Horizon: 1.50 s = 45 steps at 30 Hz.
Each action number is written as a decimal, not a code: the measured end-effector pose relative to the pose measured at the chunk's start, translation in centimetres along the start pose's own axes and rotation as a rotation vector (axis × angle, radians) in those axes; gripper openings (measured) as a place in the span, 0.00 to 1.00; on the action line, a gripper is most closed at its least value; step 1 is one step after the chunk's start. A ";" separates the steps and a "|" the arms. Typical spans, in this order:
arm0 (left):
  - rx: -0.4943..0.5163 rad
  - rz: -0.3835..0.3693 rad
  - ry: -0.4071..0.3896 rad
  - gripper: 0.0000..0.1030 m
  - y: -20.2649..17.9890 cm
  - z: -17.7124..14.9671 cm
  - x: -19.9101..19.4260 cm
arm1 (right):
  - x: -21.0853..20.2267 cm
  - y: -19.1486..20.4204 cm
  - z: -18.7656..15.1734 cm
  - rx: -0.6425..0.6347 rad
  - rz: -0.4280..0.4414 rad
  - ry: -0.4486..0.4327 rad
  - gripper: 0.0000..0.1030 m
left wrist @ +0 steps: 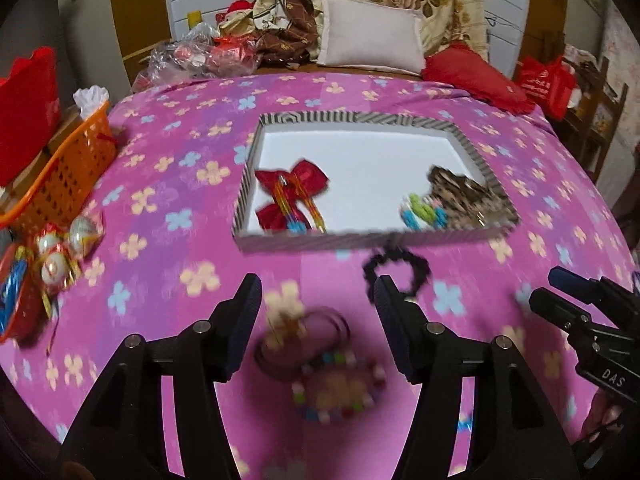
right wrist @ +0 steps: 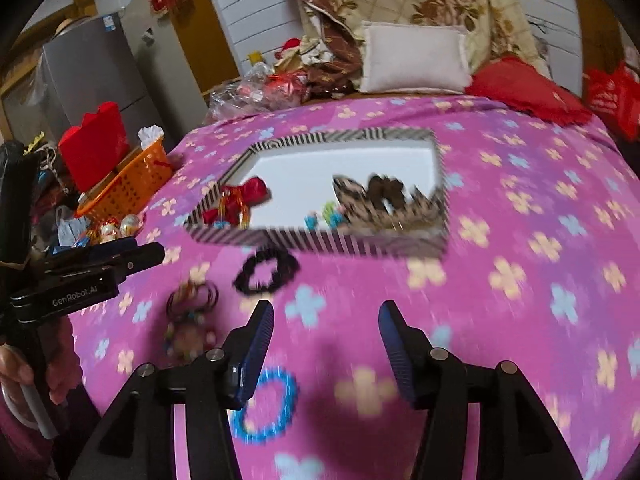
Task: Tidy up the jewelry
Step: 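Withdraw both tools toward the black scrunchie and beaded bracelets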
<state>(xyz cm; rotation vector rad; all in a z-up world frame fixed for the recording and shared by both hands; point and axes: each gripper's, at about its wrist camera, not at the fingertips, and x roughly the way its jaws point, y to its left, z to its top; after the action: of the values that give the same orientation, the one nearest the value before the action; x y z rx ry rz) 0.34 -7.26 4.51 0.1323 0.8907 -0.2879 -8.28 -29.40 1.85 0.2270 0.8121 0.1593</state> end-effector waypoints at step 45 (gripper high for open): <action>-0.061 -0.035 -0.009 0.67 -1.5 -7.8 -6.7 | -8.5 -4.9 -6.4 0.176 -0.081 -0.066 0.69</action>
<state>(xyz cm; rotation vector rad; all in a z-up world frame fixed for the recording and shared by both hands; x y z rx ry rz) -9.96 -5.58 4.88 0.0583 0.8925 -0.2935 -18.42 -35.18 2.23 0.3633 0.7688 0.0039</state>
